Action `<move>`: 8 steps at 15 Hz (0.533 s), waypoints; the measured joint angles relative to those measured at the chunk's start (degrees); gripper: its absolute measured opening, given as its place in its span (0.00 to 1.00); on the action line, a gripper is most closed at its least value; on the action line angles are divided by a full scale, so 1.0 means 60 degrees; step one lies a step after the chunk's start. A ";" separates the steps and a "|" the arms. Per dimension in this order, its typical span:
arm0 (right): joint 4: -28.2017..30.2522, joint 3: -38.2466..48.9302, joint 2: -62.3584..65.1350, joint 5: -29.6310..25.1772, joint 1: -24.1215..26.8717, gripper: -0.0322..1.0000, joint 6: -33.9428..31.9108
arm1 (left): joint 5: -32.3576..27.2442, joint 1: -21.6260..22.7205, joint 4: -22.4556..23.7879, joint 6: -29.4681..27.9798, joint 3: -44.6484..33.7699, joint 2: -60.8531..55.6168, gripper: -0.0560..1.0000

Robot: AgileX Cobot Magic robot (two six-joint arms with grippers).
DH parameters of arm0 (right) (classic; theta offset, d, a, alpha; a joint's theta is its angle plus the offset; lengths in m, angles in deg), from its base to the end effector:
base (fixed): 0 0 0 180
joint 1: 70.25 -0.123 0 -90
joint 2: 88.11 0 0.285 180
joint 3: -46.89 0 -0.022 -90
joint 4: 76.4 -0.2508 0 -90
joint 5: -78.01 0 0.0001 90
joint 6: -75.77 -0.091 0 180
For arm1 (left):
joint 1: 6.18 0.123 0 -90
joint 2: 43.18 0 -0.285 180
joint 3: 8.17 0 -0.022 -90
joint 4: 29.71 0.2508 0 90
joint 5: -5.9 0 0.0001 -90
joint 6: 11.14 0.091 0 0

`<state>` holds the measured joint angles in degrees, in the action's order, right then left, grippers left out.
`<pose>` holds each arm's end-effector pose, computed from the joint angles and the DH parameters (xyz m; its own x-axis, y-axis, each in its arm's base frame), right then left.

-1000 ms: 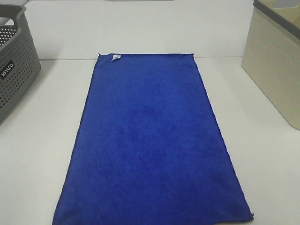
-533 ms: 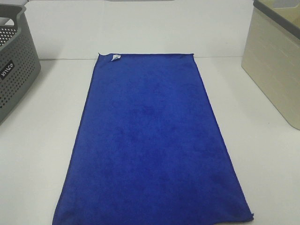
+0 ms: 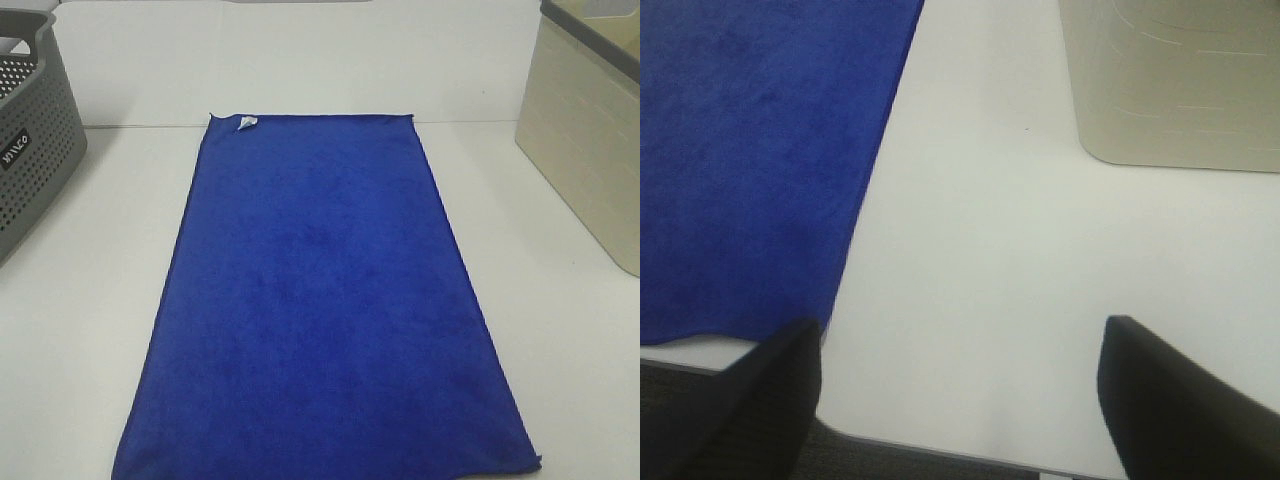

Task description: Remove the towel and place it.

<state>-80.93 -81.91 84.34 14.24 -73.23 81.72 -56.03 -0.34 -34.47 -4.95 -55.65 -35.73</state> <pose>-0.0033 0.0063 0.2606 -0.5269 -0.0961 -0.8445 -0.1482 0.9888 -0.0201 -0.0083 -0.0075 0.2811 -0.4496 0.0230 -0.8929 -0.0055 0.9996 0.0285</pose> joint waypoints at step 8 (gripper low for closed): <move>-0.0716 0.0000 0.0000 0.0000 0.0000 0.76 -0.0010 | 0.0000 0.0000 0.0010 0.0000 0.0000 0.0000 0.81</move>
<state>-85.23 -81.91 84.34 14.24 -73.23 81.67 -56.03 -0.34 -34.41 -4.95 -55.65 -35.73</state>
